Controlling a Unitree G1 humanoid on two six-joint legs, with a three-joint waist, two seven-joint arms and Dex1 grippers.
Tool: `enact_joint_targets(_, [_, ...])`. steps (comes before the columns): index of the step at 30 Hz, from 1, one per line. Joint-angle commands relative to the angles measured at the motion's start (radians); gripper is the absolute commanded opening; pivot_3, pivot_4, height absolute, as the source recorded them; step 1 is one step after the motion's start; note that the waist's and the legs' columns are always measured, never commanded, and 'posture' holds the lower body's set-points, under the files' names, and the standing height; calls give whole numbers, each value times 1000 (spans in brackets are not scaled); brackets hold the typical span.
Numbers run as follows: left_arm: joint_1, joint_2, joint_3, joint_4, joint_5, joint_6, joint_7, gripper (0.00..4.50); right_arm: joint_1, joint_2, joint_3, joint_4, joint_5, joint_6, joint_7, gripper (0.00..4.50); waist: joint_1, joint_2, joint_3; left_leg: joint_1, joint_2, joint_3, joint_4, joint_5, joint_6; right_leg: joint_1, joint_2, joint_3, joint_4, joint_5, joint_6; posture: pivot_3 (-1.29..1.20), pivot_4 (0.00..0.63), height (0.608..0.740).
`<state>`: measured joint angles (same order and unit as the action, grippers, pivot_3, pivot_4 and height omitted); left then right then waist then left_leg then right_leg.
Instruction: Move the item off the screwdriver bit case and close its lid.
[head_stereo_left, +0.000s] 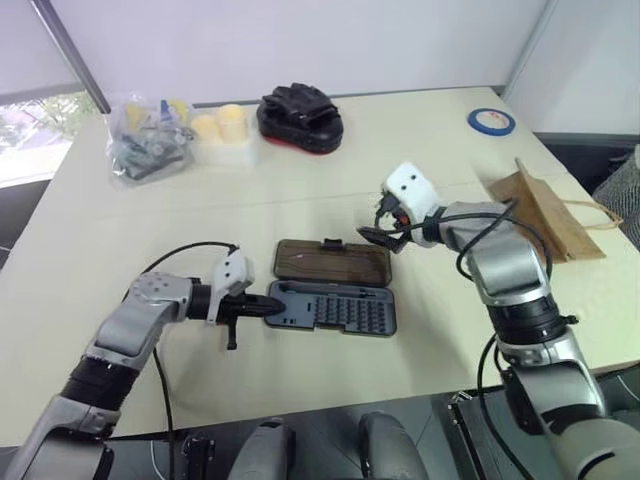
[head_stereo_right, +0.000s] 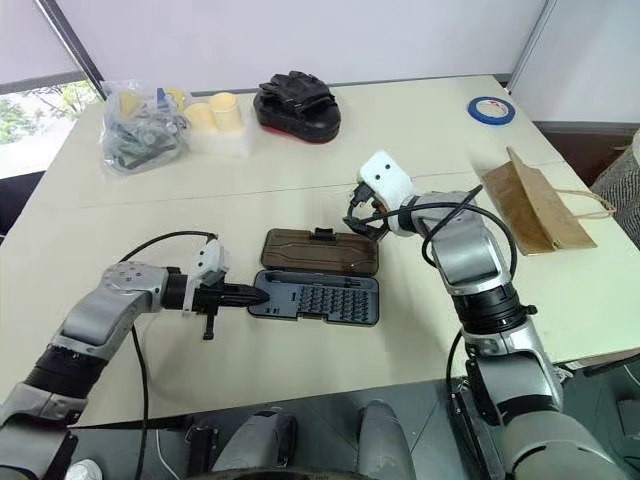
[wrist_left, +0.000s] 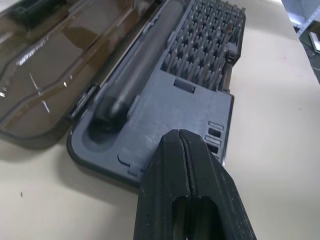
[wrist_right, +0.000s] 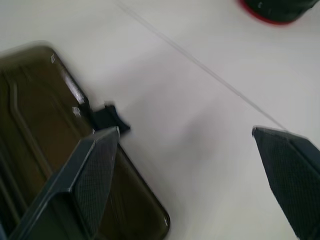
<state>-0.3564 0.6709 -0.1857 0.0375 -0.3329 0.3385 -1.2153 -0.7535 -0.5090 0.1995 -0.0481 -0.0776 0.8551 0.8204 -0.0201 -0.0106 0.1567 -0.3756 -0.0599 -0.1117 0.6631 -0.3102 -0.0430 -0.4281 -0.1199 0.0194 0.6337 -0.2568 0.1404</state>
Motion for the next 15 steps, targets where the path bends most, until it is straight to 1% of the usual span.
enact_joint_targets(1, [8,-12,-13,20,29,-23,6,0,-48,-23,57,83,-2,-104,38,4417,-1,0,0,0,0,0,0,0,0,0,0,0,0,0,0,0,150,740])
enact_joint_targets(6, [17,-21,-14,26,38,-34,8,0,-89,-19,102,235,-9,-211,58,4417,0,0,0,0,0,0,0,0,0,0,0,0,0,0,0,0,150,740])
enact_joint_targets(9, [28,-26,-13,20,42,-34,13,0,-137,9,126,384,-23,-289,48,4417,-1,0,0,0,0,0,0,0,0,0,0,0,0,0,0,0,150,740])
enact_joint_targets(12, [31,-28,-10,16,42,-35,16,0,-176,32,120,504,-26,-341,39,4417,-1,0,0,1,0,0,0,0,0,0,0,0,0,0,0,0,150,740])
enact_joint_targets(15, [31,-29,-6,16,41,-34,19,0,-196,38,119,575,-34,-390,35,4417,0,0,0,1,0,0,0,0,0,0,0,0,0,0,0,0,150,740])
